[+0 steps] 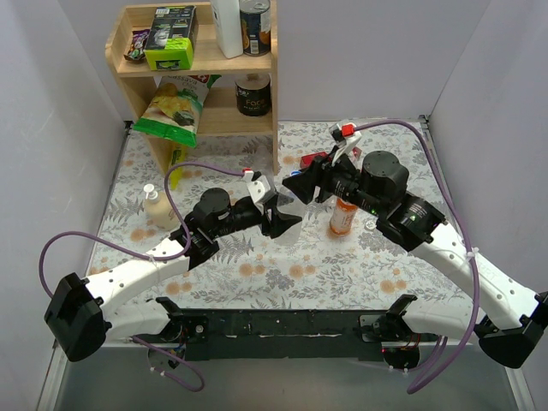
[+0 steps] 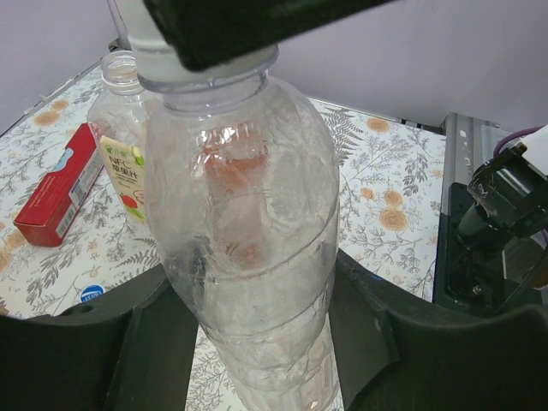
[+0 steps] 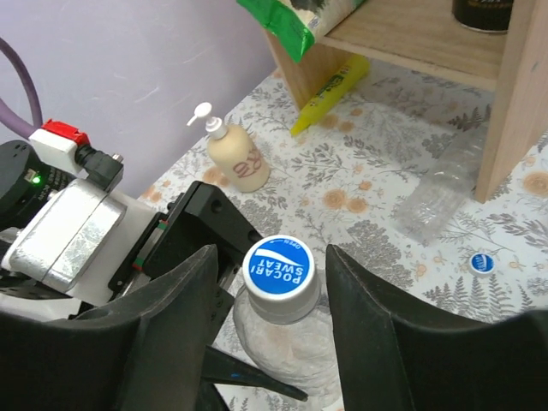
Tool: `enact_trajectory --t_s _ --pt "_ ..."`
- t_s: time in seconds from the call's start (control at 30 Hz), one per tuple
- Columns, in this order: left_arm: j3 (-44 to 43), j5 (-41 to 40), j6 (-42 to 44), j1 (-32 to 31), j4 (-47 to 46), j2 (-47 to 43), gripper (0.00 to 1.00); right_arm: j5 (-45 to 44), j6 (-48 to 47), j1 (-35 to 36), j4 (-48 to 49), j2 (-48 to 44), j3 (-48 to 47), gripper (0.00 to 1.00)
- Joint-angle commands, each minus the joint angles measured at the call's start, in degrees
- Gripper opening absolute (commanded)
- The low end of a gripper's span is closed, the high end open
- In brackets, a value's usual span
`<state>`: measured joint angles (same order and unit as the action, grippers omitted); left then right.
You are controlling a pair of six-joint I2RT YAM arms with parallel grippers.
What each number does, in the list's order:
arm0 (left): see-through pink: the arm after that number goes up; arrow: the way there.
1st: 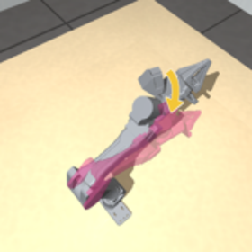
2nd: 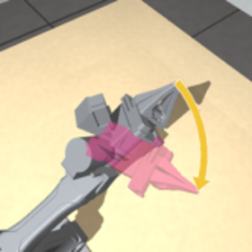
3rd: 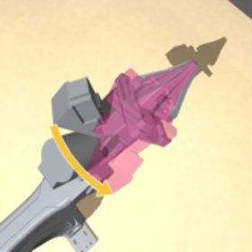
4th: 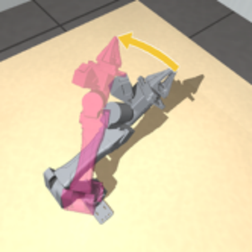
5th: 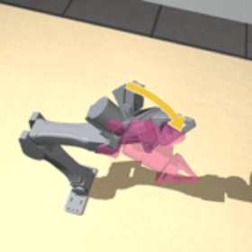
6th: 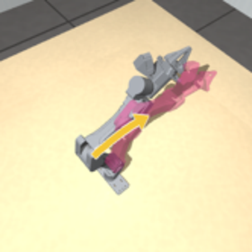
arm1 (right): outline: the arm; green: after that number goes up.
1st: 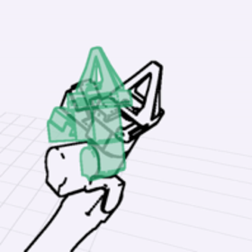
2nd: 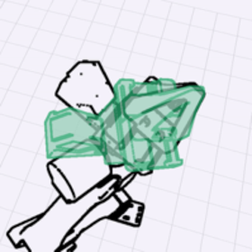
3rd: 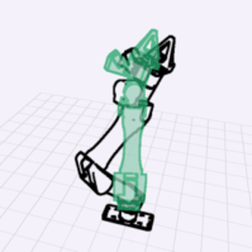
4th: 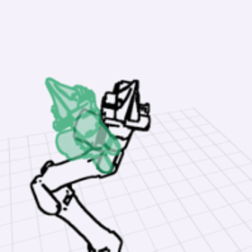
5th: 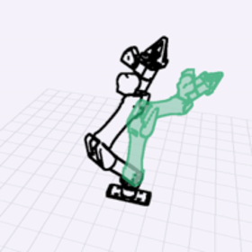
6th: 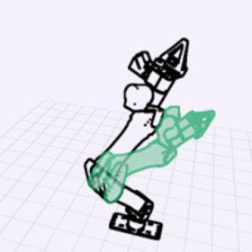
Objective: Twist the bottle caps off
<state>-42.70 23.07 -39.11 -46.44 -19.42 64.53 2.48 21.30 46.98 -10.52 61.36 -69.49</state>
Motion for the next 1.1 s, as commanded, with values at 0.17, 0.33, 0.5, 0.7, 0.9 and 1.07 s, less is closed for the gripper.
enact_trajectory --t_s 0.17,0.33,0.5,0.7,0.9,1.07 --pt "-0.11 -1.98 1.5 -0.5 0.7 -0.81 0.36 3.76 1.38 -0.14 3.75 -0.89 1.11 0.42" --pt "-0.37 -0.32 1.49 -0.5 1.22 -0.37 0.36 3.67 -0.02 -0.22 4.72 -1.51 1.99 0.03" --pt "-2.48 7.94 -0.61 -0.5 2.37 0.15 0.36 17.26 -2.4 -5.92 12.6 -3.35 6.73 0.01" --pt "-3.36 20.51 -6.32 -0.5 -0.53 -0.55 0.36 45.74 -4.51 -15.42 23.85 -3.97 11.57 0.01" --pt "-2.22 29.3 -14.05 -0.5 -8.52 -1.07 0.36 67.11 -3.11 -16.83 34.78 -2.39 13.33 0.01" --pt "-2.3 28.88 -14.15 -0.5 -8.1 -0.99 0.36 68.82 -2.93 -17.18 34.27 -1.33 12.72 0.01"
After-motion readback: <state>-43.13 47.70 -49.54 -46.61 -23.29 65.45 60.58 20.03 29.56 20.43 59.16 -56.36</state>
